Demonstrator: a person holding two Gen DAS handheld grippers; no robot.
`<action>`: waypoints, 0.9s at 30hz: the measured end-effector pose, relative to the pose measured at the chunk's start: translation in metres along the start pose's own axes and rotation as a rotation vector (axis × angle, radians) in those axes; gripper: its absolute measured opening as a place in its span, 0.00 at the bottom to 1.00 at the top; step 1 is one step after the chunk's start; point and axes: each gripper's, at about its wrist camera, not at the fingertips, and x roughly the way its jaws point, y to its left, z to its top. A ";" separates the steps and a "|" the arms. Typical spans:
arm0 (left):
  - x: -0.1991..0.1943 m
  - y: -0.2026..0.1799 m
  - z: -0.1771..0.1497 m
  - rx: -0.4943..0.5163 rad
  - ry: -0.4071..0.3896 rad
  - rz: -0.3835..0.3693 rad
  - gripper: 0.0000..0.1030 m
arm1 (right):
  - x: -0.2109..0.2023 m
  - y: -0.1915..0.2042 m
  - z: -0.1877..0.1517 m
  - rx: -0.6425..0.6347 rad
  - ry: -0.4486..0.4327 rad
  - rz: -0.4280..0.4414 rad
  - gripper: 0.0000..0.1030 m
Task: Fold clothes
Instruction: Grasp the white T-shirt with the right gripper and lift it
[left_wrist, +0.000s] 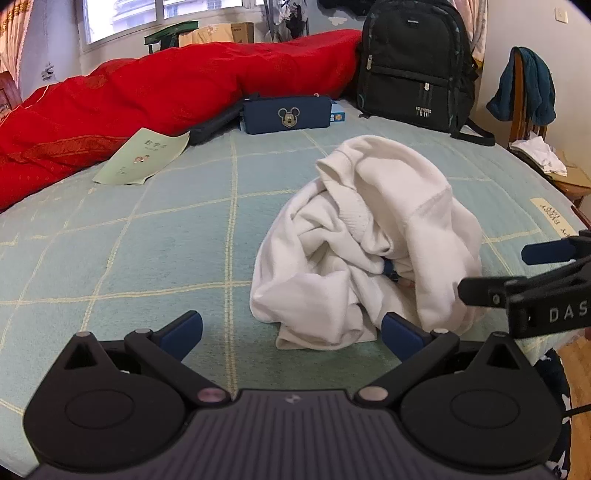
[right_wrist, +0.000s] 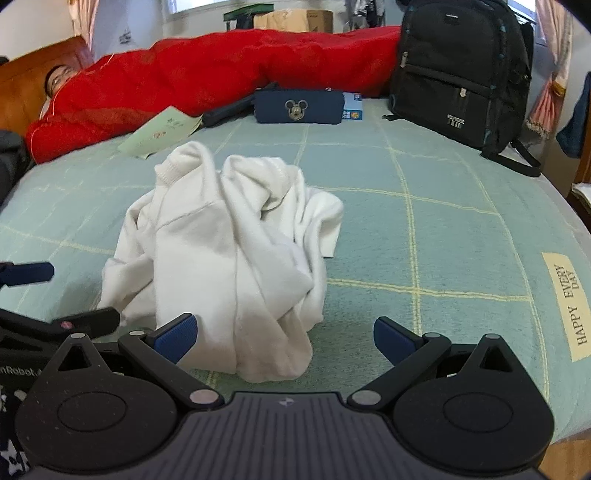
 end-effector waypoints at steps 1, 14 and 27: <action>0.000 0.002 0.000 -0.002 0.000 -0.001 0.99 | 0.001 0.002 0.000 -0.008 0.002 -0.006 1.00; -0.001 0.030 -0.015 0.005 -0.090 -0.018 0.99 | 0.022 0.031 0.008 -0.095 -0.004 0.021 1.00; 0.018 0.027 -0.017 0.008 -0.027 -0.139 0.99 | 0.061 0.014 -0.003 -0.134 0.074 0.067 1.00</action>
